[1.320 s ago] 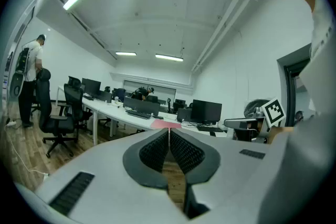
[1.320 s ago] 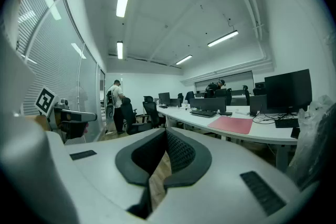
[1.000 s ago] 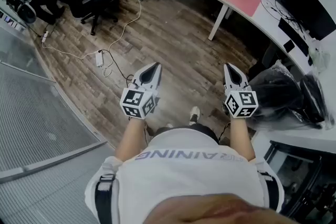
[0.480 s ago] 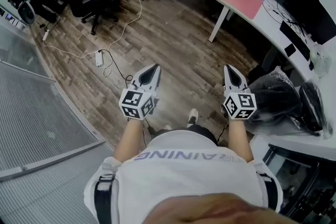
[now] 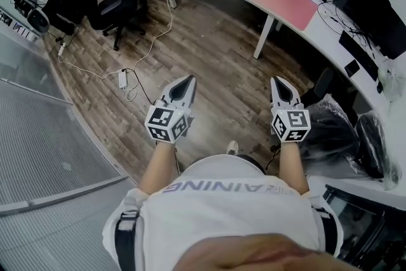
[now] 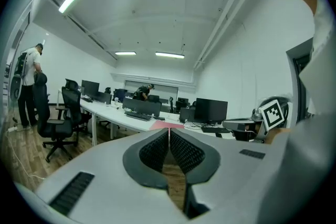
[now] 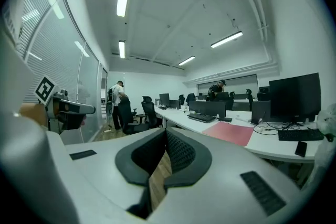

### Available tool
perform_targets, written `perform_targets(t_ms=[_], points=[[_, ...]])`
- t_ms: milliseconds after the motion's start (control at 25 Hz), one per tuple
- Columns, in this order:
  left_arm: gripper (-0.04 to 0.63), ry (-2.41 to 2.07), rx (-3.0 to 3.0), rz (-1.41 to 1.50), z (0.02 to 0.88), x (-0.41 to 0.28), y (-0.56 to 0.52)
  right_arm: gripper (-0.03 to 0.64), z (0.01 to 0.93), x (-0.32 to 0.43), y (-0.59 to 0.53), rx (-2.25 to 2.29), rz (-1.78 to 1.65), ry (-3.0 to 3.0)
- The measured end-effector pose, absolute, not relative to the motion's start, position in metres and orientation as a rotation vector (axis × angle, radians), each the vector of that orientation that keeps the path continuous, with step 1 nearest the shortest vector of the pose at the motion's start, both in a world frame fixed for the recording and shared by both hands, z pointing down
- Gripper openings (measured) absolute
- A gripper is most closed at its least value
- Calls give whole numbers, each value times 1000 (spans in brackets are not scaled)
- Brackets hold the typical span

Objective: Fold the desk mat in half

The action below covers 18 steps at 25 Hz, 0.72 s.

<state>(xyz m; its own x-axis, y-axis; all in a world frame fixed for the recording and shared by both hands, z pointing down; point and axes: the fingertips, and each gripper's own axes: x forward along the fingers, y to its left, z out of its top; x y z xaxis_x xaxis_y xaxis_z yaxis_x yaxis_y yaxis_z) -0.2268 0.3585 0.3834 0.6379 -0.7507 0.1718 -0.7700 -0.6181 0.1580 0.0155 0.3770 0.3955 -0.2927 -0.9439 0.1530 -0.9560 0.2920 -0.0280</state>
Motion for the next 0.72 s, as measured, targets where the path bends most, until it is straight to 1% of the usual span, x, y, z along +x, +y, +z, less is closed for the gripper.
perform_targets(t_ms=[360, 720], points=[[37, -1270, 2648, 144, 381, -157, 332, 23, 408, 83, 333, 1795, 285, -2487], [37, -1247, 2645, 154, 389, -122, 299, 25, 419, 117, 308, 1824, 326, -2473]])
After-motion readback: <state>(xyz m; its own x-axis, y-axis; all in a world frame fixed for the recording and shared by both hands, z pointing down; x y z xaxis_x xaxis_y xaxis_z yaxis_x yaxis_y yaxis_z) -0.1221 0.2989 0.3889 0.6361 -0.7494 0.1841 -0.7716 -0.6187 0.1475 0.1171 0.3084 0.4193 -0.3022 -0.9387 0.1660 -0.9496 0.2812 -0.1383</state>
